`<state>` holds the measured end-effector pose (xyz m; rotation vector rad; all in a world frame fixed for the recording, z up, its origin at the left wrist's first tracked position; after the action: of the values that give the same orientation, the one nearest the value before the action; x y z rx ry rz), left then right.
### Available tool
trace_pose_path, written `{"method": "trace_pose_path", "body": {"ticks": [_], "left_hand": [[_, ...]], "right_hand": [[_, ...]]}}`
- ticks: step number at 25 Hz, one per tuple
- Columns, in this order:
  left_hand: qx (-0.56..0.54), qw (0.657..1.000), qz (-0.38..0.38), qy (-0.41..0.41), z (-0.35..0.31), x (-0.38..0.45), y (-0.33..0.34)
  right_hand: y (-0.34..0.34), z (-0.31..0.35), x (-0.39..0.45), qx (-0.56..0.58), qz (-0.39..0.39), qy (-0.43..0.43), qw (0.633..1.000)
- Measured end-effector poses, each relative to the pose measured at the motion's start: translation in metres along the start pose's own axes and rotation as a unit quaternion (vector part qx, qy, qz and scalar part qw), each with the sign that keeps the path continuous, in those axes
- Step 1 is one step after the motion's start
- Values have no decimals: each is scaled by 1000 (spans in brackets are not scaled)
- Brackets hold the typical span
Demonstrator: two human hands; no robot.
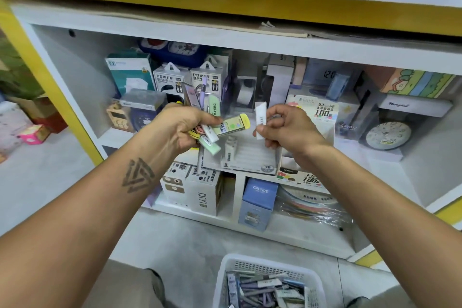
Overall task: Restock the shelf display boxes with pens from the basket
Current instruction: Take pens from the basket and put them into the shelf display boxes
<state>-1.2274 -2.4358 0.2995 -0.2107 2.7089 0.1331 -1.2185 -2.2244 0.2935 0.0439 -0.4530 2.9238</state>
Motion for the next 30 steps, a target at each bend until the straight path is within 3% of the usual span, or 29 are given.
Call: {"method": "trace_pose_path", "body": {"ticks": [6, 13, 17, 20, 23, 30], "left_hand": [[-19, 1000, -11, 10, 0, 0, -14], [-46, 998, -34, 31, -7, 2, -27], [-51, 998, -32, 23, -5, 6, -29], [-49, 998, -31, 20, -5, 9, -29], [-48, 998, -30, 18, -3, 11, -29], [-39, 999, -26, 3, 2, 16, -31]], "right_hand": [[21, -3, 3, 15, 46, 48, 998], [19, 3, 7, -19, 31, -63, 997], [17, 2, 19, -5, -35, -94, 995], [20, -1, 30, -115, -71, -156, 978], [37, -8, 28, -228, -33, -209, 950], [57, -19, 27, -282, 13, -237, 930]]}}
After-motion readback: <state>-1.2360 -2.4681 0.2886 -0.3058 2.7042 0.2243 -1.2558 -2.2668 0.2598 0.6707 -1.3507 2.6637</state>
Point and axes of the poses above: each hand's wrist, its own x-axis towards the middle knuckle, its own y-axis out of the palm, z = x × y, the point moved 6 cm from there along x, towards the middle knuckle, and after that the axes turned 10 degrees about -z, right-handed, at the moved point
